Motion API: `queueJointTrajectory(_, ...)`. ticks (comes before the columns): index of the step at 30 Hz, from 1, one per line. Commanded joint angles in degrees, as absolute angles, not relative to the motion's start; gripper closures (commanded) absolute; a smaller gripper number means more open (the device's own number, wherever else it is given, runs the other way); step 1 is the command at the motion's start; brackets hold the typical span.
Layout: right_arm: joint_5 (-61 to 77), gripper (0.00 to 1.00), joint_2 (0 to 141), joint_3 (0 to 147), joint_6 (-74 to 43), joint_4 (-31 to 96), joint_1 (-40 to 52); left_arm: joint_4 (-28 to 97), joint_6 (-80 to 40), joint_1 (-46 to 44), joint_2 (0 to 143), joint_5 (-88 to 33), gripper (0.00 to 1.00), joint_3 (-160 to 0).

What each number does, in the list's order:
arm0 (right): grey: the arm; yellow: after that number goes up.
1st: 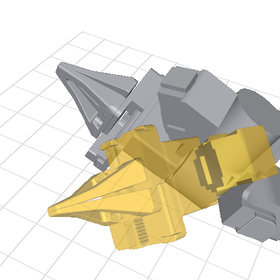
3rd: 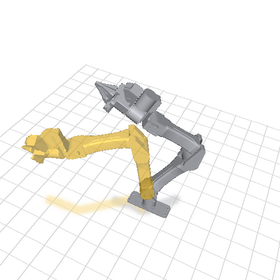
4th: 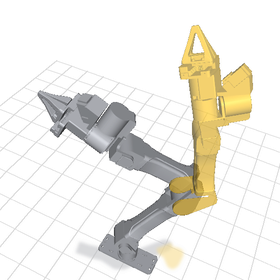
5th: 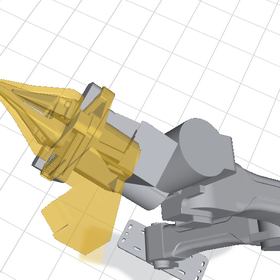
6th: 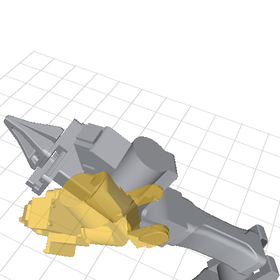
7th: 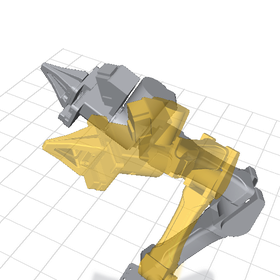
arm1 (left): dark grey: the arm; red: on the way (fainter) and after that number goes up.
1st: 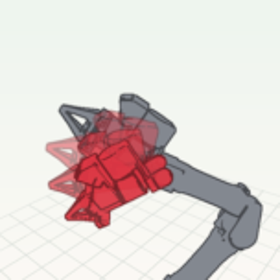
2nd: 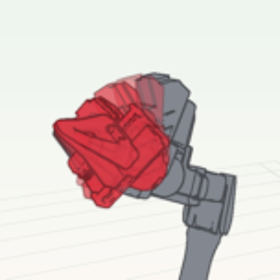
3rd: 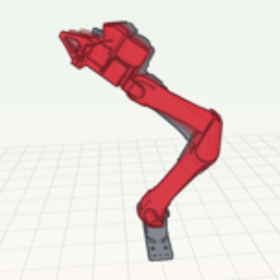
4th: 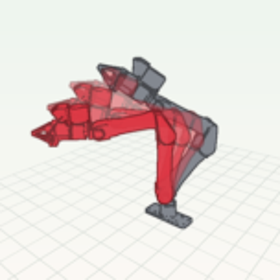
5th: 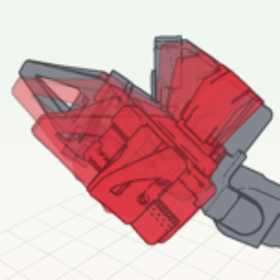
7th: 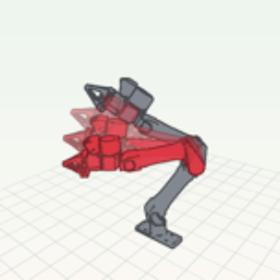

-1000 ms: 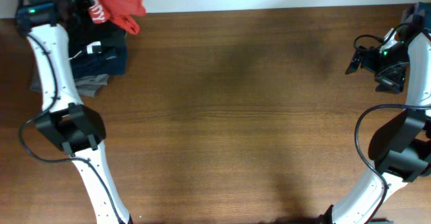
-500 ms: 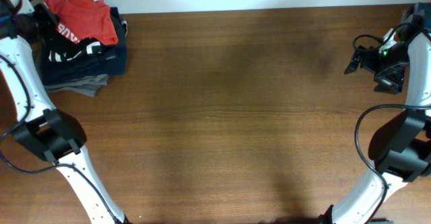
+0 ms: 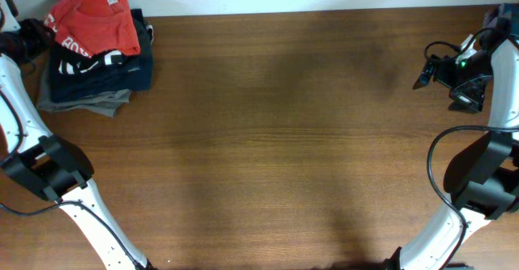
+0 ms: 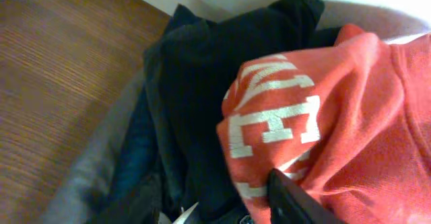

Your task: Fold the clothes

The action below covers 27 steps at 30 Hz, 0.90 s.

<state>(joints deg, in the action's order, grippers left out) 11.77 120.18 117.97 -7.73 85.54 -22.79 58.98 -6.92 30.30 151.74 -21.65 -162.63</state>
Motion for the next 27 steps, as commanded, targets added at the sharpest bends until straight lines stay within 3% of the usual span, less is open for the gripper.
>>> queueJointTrajectory(1,12.5,0.01,119.5,118.6,-7.9,85.9,-22.9,60.7,-6.2,30.1,149.6,-18.2,0.46,-169.4)
queueJointTrajectory(8,12.5,0.01,119.5,118.6,-8.0,85.1,-22.9,64.2,-5.8,26.2,146.0,-15.9,0.49,-176.9)
queueJointTrajectory(15,12.5,0.01,119.5,118.6,-7.9,84.6,-22.9,58.6,-4.4,17.8,148.9,-10.5,0.86,-173.8)
queueJointTrajectory(19,12.5,0.01,119.5,118.6,-7.9,84.7,-22.9,54.1,-4.1,14.6,152.5,-5.5,0.95,-171.6)
queueJointTrajectory(27,12.5,0.01,119.5,118.6,-7.7,85.1,-22.9,44.4,-0.1,15.0,159.7,2.7,0.97,-170.4)
